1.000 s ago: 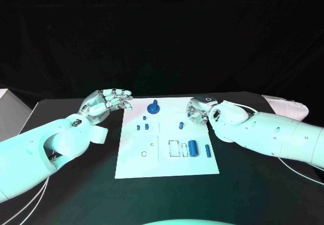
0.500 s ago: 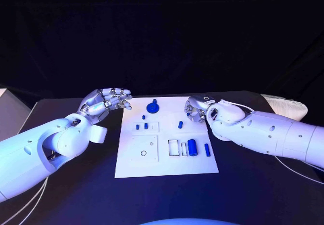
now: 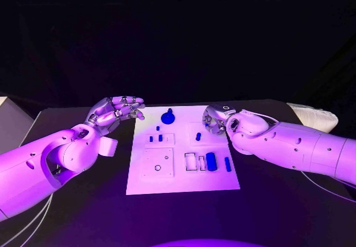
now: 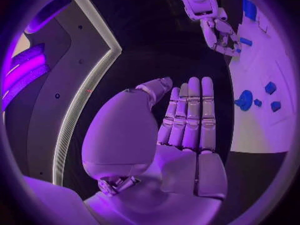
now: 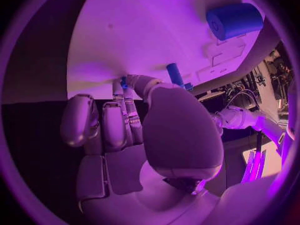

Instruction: Assemble the parts on the task board

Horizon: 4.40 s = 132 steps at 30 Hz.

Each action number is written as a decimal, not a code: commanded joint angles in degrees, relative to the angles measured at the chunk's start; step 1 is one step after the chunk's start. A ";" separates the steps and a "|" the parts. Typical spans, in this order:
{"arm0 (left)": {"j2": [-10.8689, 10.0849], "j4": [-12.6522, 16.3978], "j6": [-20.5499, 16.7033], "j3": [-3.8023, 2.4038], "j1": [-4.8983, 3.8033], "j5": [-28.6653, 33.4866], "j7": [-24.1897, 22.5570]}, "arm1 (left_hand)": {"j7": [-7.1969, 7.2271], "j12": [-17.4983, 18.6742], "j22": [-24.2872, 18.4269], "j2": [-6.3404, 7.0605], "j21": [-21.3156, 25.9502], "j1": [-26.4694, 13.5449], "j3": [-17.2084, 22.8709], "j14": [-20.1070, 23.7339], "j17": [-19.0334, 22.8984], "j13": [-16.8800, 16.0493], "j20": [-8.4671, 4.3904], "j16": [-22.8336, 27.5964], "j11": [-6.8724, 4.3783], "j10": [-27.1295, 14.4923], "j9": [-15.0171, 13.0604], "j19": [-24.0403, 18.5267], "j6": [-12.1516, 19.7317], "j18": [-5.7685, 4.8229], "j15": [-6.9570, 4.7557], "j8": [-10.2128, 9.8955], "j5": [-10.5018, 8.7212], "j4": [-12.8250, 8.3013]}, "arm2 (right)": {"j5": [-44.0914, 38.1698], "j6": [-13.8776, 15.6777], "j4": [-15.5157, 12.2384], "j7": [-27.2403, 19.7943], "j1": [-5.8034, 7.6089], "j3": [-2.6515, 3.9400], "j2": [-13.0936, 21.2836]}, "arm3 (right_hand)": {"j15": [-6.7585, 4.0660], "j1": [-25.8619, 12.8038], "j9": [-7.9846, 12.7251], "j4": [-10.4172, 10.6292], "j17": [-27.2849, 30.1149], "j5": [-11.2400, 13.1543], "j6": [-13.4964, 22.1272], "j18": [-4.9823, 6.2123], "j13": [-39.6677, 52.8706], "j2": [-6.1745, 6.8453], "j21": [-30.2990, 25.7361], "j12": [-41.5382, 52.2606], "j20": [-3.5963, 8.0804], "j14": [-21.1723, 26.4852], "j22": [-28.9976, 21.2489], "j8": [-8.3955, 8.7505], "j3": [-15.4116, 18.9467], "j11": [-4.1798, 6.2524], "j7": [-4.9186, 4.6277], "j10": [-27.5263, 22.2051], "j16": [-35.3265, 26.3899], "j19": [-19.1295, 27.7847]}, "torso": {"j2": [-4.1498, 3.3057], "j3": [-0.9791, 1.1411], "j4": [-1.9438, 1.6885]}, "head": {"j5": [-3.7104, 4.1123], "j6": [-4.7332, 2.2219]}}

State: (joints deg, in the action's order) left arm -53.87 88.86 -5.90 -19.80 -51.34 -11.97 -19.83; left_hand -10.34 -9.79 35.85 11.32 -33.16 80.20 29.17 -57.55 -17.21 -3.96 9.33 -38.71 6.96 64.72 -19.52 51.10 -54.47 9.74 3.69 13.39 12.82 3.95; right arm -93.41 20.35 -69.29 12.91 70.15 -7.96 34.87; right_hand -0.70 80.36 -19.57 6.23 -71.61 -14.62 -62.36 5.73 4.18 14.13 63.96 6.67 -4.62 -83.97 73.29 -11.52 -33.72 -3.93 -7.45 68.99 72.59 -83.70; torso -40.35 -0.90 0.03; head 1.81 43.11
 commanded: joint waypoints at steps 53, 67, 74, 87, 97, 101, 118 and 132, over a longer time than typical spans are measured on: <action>0.79 -1.57 -0.19 -0.04 0.03 -0.37 0.62 | -0.38 0.54 -0.07 0.07 0.24 0.86 -0.51 -0.45 -0.36 -0.07 0.02 0.77 0.32 0.19 0.16 0.30 0.06 0.58 0.20 -0.41 -0.16 -0.15 | 0.92 9.87 -17.83 0.41 0.18 0.86 5.38 | -0.75 0.78 -2.20 -3.81 -0.01 2.91 -0.71 -1.47 0.59 -2.95 4.44 -0.65 0.59 -2.78 3.56 -1.98 -4.86 0.53 0.19 3.05 1.65 -0.87 | 0.18 -0.17 0.06 | -2.04 -0.95; 1.06 -1.49 -0.88 -0.03 0.03 -0.27 0.52 | -0.39 0.61 -0.08 0.05 0.27 0.88 -0.53 -0.46 -0.43 -0.08 0.03 0.86 0.34 0.18 0.18 0.30 0.09 0.58 0.22 -0.45 -0.14 -0.16 | -0.19 8.37 -18.27 -0.92 -2.32 -0.13 -0.49 | -0.75 0.75 -2.25 -3.90 0.23 2.80 -0.64 -1.39 0.58 -2.96 4.05 -0.74 0.59 -2.74 3.34 -1.98 -5.00 0.50 0.14 3.04 1.50 -0.76 | 0.11 -0.22 -0.06 | -5.76 0.00; 1.01 -1.36 -1.04 -0.03 0.03 -0.24 0.53 | -0.39 0.61 -0.08 0.05 0.27 0.88 -0.53 -0.46 -0.43 -0.08 0.03 0.86 0.34 0.18 0.18 0.30 0.09 0.58 0.22 -0.45 -0.14 -0.16 | -0.47 7.29 -16.90 -1.05 -3.80 -0.55 -2.82 | -0.75 0.75 -2.26 -3.93 0.23 2.76 -0.62 -1.38 0.58 -2.97 4.02 -0.77 0.59 -2.74 3.33 -1.98 -5.03 0.49 0.13 3.03 1.51 -0.75 | 0.07 -0.17 -0.01 | -6.81 0.77; 1.02 -1.27 -1.00 -0.03 0.03 -0.20 0.58 | -0.39 0.61 -0.08 0.05 0.27 0.88 -0.53 -0.46 -0.43 -0.08 0.03 0.86 0.34 0.18 0.18 0.30 0.09 0.58 0.22 -0.45 -0.14 -0.16 | -1.59 6.44 -16.32 -0.31 -5.02 -0.82 -4.32 | -0.72 0.70 -2.30 -4.00 0.34 2.63 -0.53 -1.56 0.56 -2.99 4.96 -0.87 0.58 -2.71 3.93 -1.97 -5.14 0.45 0.08 3.00 1.47 -0.98 | 0.10 -0.12 -0.02 | -7.64 1.91; 0.88 -1.31 -0.84 -0.03 0.03 -0.20 0.83 | -0.41 0.71 -0.09 0.02 0.32 0.90 -0.60 -0.50 -0.55 -0.11 0.04 1.01 0.35 0.24 0.22 0.31 0.06 0.58 0.23 -0.49 -0.13 -0.16 | -2.29 4.57 -16.66 0.39 -5.20 -0.87 -3.96 | -0.71 0.64 -2.34 -4.05 0.28 2.55 -0.50 -1.64 0.57 -2.99 5.33 -0.90 0.57 -2.73 4.17 -1.99 -5.18 0.44 0.05 3.04 1.55 -1.07 | 0.08 -0.11 0.10 | -7.81 2.32; 0.86 -1.30 -0.76 -0.03 0.03 -0.20 0.92 | -0.41 0.71 -0.09 0.02 0.32 0.90 -0.60 -0.50 -0.55 -0.11 0.04 1.01 0.35 0.24 0.22 0.31 0.06 0.58 0.23 -0.49 -0.13 -0.16 | -2.48 4.10 -16.91 0.58 -5.25 -0.88 -3.91 | -0.71 0.64 -2.34 -4.05 0.28 2.55 -0.50 -1.64 0.57 -2.99 5.33 -0.90 0.57 -2.73 4.17 -1.99 -5.18 0.44 0.05 3.04 1.55 -1.07 | 0.06 -0.10 0.07 | -7.83 2.44; 0.85 -1.28 -0.68 -0.03 0.02 -0.20 0.95 | -0.41 0.71 -0.09 0.02 0.32 0.90 -0.60 -0.50 -0.55 -0.11 0.04 1.01 0.35 0.24 0.22 0.31 0.06 0.58 0.23 -0.49 -0.13 -0.16 | -2.92 3.73 -16.95 0.81 -5.59 -0.93 -4.09 | -0.69 0.53 -2.41 -4.11 0.41 2.44 -0.50 -1.68 0.59 -2.97 5.55 -0.93 0.56 -2.71 4.33 -2.04 -5.20 0.43 0.03 3.14 1.50 -1.13 | 0.11 -0.14 0.04 | -8.13 2.88; 0.76 -1.23 -0.69 -0.03 0.02 -0.20 1.01 | -0.42 0.80 -0.12 -0.02 0.39 0.86 -0.69 -0.52 -0.68 -0.15 0.05 1.16 0.36 0.30 0.25 0.32 0.02 0.57 0.25 -0.52 -0.12 -0.12 | -3.19 3.82 -16.58 0.96 -5.82 -0.95 -4.45 | -0.69 0.53 -2.41 -4.11 0.41 2.44 -0.50 -1.68 0.59 -2.97 5.55 -0.93 0.56 -2.71 4.33 -2.04 -5.20 0.43 0.03 3.14 1.50 -1.13 | 0.10 -0.14 0.04 | -8.36 3.19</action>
State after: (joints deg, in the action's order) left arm -53.15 87.44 -6.98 -19.79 -51.32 -12.16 -18.56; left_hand -10.34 -9.28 35.82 11.31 -33.16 80.68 28.85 -57.75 -17.83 -4.01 9.32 -37.67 7.18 64.94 -19.36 51.10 -54.47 9.73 3.89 13.16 12.82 3.96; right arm -95.70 24.83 -85.89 13.81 64.40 -8.90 30.49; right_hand -1.14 81.06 -21.93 2.23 -71.28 -11.83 -62.52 4.38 4.54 11.70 69.24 5.53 -4.42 -83.93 74.92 -13.20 -38.66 -4.97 -7.25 70.38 73.89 -83.90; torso -40.25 -1.04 0.04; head -6.53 46.27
